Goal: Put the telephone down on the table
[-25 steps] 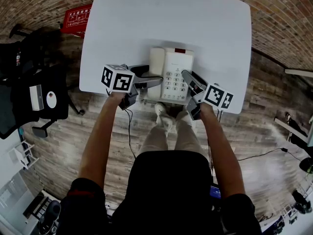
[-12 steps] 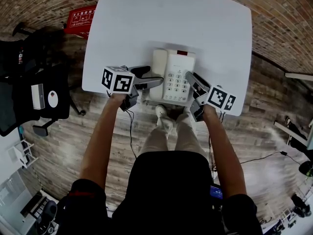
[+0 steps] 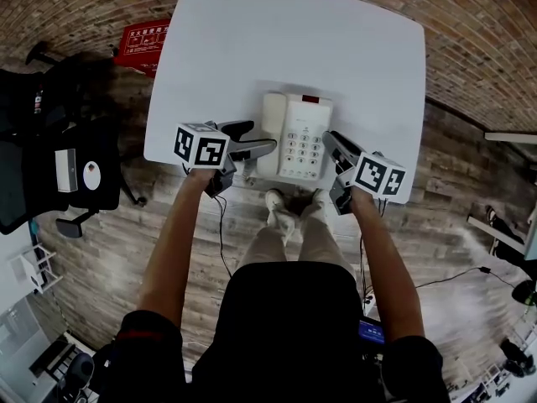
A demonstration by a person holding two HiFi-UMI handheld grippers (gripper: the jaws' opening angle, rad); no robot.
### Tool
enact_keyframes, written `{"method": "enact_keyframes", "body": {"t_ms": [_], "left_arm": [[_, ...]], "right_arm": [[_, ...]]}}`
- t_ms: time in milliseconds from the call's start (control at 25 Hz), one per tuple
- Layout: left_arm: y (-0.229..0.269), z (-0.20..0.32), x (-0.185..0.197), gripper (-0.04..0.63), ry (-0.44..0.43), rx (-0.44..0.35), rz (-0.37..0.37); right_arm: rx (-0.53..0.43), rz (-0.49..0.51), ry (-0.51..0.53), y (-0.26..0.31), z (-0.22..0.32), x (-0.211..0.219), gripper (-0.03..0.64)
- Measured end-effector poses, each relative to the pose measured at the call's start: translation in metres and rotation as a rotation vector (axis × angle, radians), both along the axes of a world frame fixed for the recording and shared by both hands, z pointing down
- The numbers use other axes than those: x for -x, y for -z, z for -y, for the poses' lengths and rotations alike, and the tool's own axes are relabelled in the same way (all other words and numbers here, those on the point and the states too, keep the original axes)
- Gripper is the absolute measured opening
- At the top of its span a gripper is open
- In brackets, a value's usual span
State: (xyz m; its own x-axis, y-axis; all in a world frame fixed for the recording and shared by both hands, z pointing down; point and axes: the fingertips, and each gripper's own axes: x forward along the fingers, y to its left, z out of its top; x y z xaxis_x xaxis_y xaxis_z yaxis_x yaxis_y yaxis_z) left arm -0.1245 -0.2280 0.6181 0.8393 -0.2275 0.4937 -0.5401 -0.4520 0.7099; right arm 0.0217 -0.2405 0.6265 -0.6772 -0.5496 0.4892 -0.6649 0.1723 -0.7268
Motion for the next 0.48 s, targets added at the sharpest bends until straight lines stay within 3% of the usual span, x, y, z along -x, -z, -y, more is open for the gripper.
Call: {"method": "enact_keyframes", "body": {"t_ms": [280, 480], "left_arm": [[0.017, 0.001, 0.007, 0.414, 0.038, -0.094, 0.076], [0.038, 0.000, 0.004, 0.391, 0.068, -0.139, 0.053]], "right_arm": [[-0.058, -0.067, 0.037, 0.019, 0.000, 0.002, 0.058], [-0.090, -0.144, 0.101, 0.029, -0.006, 0.007, 0.050]]}}
